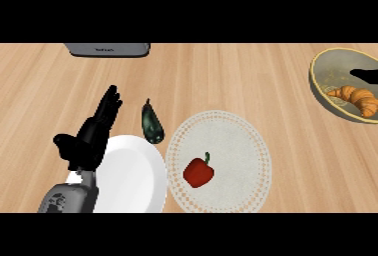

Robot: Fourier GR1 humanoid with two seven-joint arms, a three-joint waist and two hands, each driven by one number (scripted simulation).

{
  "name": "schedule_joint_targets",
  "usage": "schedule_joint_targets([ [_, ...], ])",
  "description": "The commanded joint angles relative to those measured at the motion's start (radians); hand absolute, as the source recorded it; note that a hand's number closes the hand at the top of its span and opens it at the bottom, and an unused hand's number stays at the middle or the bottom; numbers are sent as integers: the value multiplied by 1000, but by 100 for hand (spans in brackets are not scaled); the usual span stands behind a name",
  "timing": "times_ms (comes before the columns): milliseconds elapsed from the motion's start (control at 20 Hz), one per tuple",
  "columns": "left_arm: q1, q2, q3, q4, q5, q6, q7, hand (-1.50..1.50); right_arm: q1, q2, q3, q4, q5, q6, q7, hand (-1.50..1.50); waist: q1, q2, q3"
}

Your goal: Pick the croissant from the placemat and place it in the bowl

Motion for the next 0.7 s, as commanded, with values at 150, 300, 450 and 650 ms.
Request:
schedule_joint_targets([
  [150,-26,14,30,17,6,-8,18,0,17,23,-87,-73,-120,-68,-55,-150,-16,-7,-2],
  [300,12,-6,16,28,-13,4,-41,0,1,-75,-130,-53,-182,60,-5,-150,-14,-5,-1],
  [450,19,-21,9,69,-34,17,-85,0,104,-42,-153,-153,-252,98,-9,-150,-31,-11,-2],
  [650,78,-12,-23,-101,-28,10,43,0,190,-65,-196,-225,-348,220,1,-150,-24,-13,-2],
])
